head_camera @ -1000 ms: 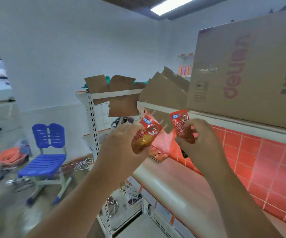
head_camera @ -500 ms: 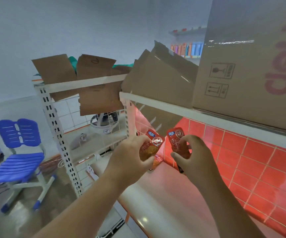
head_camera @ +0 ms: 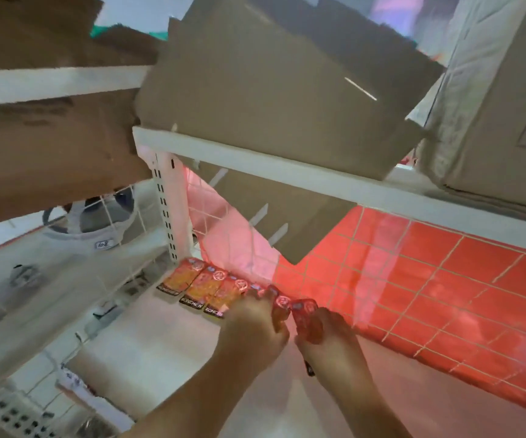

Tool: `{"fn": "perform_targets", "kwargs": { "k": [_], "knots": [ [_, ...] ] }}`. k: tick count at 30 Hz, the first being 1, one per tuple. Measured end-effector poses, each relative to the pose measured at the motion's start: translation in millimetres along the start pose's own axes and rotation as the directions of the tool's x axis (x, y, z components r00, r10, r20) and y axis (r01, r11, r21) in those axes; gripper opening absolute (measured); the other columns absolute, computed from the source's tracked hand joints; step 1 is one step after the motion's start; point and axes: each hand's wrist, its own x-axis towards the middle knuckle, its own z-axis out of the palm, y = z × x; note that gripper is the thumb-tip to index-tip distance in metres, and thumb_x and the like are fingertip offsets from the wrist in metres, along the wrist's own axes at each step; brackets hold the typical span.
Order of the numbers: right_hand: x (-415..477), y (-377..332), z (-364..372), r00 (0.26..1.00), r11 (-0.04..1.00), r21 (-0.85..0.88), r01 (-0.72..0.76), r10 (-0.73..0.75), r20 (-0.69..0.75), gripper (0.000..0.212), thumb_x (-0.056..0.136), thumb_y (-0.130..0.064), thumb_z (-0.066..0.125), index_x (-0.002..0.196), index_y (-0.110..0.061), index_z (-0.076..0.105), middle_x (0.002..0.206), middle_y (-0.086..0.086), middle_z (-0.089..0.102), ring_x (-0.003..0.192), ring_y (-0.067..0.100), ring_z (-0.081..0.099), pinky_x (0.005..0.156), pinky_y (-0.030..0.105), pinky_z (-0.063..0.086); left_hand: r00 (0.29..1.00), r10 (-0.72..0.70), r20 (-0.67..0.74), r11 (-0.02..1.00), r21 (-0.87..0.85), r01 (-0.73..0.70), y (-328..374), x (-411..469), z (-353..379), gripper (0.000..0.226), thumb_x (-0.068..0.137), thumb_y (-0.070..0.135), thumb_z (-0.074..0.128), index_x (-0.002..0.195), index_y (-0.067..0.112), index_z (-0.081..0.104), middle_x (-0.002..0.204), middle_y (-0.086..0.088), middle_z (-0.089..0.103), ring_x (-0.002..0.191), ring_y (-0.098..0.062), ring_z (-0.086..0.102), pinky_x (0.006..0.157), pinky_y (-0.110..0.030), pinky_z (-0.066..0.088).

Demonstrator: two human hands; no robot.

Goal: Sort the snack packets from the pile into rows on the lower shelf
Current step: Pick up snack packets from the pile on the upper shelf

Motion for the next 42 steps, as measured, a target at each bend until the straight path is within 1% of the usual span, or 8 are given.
{"fn": "perform_targets", "kwargs": {
  "k": [2,6,11,15,19,23,33,42],
  "knots": [
    [11,6,21,0.994,0.990,-0.089,-0.113,0.113,-0.006,0.006,0.091,-0.034,0.066,0.089,-0.034,0.061,0.080,-0.009,0.062,0.074,0.004,0.056,0.064,0.020,0.040,0.997,0.040,0.071,0.999,0.030,-0.043,-13,18,15,0.036,0.090,0.052,0.049,0.116,0.029,0.056,0.110,-0.001,0.062,0.105,-0.025,0.060,0.089,-0.039,0.048],
    [25,15,45,0.937,0.933,-0.088,-0.350,0.349,-0.026,0.027,0.096,-0.052,0.054,0.080,-0.031,0.055,0.081,-0.002,0.065,0.076,0.016,0.061,0.065,0.034,0.045,0.991,0.068,0.119,0.997,0.032,-0.073,-24,41,41,0.042,0.092,0.060,0.041,0.111,0.027,0.058,0.109,-0.005,0.062,0.101,-0.028,0.061,0.082,-0.039,0.048],
    [23,19,51,0.932,0.933,-0.042,-0.358,0.354,-0.075,0.031,0.097,-0.051,0.055,0.082,-0.026,0.065,0.072,-0.005,0.069,0.066,0.003,0.064,0.069,0.037,0.053,0.971,0.228,0.077,0.972,0.039,-0.231,-33,56,55,0.029,0.091,0.046,0.059,0.094,0.020,0.072,0.092,-0.009,0.068,0.085,-0.030,0.066,0.072,-0.034,0.049],
    [2,31,49,0.959,0.950,-0.134,-0.282,0.277,-0.053,0.017,0.090,-0.030,0.071,0.103,-0.019,0.067,0.101,-0.002,0.064,0.094,0.025,0.061,0.082,0.038,0.047,0.960,0.247,0.131,0.967,0.028,-0.252,-54,53,58,0.046,0.091,0.060,0.053,0.118,0.024,0.065,0.116,-0.006,0.060,0.103,-0.030,0.059,0.082,-0.040,0.049],
    [-18,34,61,0.987,0.940,-0.307,-0.151,0.128,-0.092,0.043,0.084,-0.035,0.071,0.125,-0.021,0.069,0.124,-0.002,0.064,0.102,0.028,0.058,0.092,0.036,0.050,0.898,0.441,0.002,0.897,0.025,-0.441,-71,45,58,0.036,0.089,0.051,0.058,0.114,0.028,0.070,0.124,0.001,0.061,0.098,-0.031,0.056,0.078,-0.045,0.046],
    [-15,33,73,0.983,0.927,-0.343,-0.153,0.108,-0.147,0.052,0.083,-0.045,0.061,0.128,-0.021,0.070,0.129,-0.001,0.065,0.102,0.031,0.061,0.092,0.040,0.056,0.897,0.441,-0.015,0.897,0.028,-0.441,-83,32,70,0.040,0.093,0.054,0.056,0.126,0.034,0.064,0.132,0.009,0.059,0.109,-0.030,0.053,0.092,-0.051,0.040],
    [-14,42,80,0.976,0.909,-0.383,-0.167,0.096,-0.197,0.049,0.079,-0.038,0.071,0.124,-0.019,0.073,0.128,0.001,0.068,0.100,0.031,0.062,0.091,0.036,0.056,0.891,0.453,-0.019,0.890,0.053,-0.452,-86,34,74,0.037,0.095,0.050,0.054,0.128,0.036,0.062,0.133,0.011,0.058,0.106,-0.027,0.050,0.087,-0.048,0.037],
    [-14,42,81,0.966,0.917,-0.349,-0.195,0.117,-0.231,0.049,0.084,-0.049,0.055,0.124,-0.025,0.071,0.129,-0.006,0.065,0.105,0.023,0.056,0.091,0.029,0.049,0.888,0.457,-0.052,0.889,0.047,-0.455,-87,33,76,0.034,0.098,0.048,0.050,0.128,0.036,0.059,0.135,0.013,0.055,0.105,-0.027,0.049,0.087,-0.048,0.037]
  ]
}}
